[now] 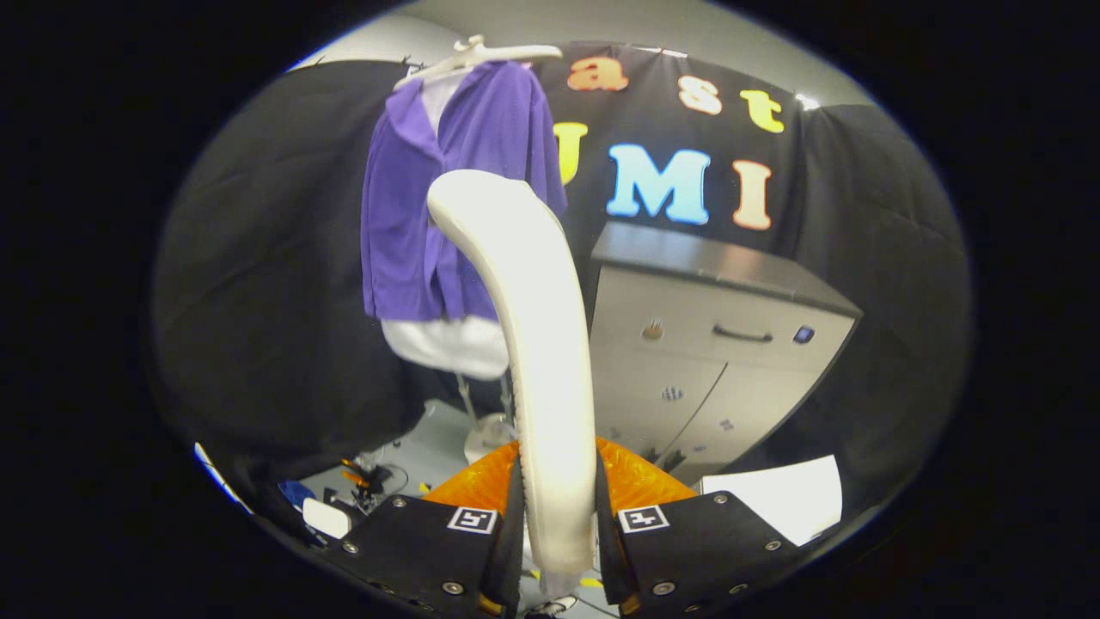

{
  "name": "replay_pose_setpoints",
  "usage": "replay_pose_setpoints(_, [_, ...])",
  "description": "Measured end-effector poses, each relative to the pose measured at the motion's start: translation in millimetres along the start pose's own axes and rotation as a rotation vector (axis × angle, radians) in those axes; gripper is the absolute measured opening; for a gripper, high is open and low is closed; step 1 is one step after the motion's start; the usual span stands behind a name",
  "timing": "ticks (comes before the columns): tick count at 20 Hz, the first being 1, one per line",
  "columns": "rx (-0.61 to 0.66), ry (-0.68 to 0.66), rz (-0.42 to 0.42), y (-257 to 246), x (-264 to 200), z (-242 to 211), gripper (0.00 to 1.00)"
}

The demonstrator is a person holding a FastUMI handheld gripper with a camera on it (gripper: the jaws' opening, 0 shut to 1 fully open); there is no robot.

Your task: Iron the clothes twice with a garment steamer, once on the left side and once on the right side.

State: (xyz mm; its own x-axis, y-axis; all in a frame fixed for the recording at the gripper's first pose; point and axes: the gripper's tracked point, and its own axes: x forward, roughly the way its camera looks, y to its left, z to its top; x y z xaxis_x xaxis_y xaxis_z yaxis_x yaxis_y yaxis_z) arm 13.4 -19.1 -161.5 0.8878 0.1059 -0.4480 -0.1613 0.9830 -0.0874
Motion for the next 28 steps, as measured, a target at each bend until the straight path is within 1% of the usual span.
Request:
replay_pose_setpoints(4, [0.01, -0.229, -0.049, -23, -28, 86, 0.37])
replay_pose_setpoints(5, [0.007, -0.273, -0.059, -29, -38, 89, 0.37])
replay_pose_setpoints(6, [0.003, -0.315, -0.073, -34, -49, 103, 0.36])
replay_pose_setpoints(8, [0.029, -0.366, -0.1, -40, -69, 112, 0.36])
replay_pose_setpoints(10, [0.123, -0.383, -0.099, -42, -82, 105, 0.36])
replay_pose_setpoints(11, [0.146, -0.388, -0.102, -45, -83, 101, 0.36])
replay_pose_setpoints(13, [0.122, -0.374, -0.122, -51, -89, 82, 0.36])
replay_pose_setpoints(17, [0.096, -0.327, -0.089, -36, -93, 52, 0.36])
replay_pose_setpoints(19, [0.073, -0.328, -0.09, -34, -95, 50, 0.36])
replay_pose_setpoints(28, [0.113, -0.359, -0.139, -48, -99, 56, 0.36])
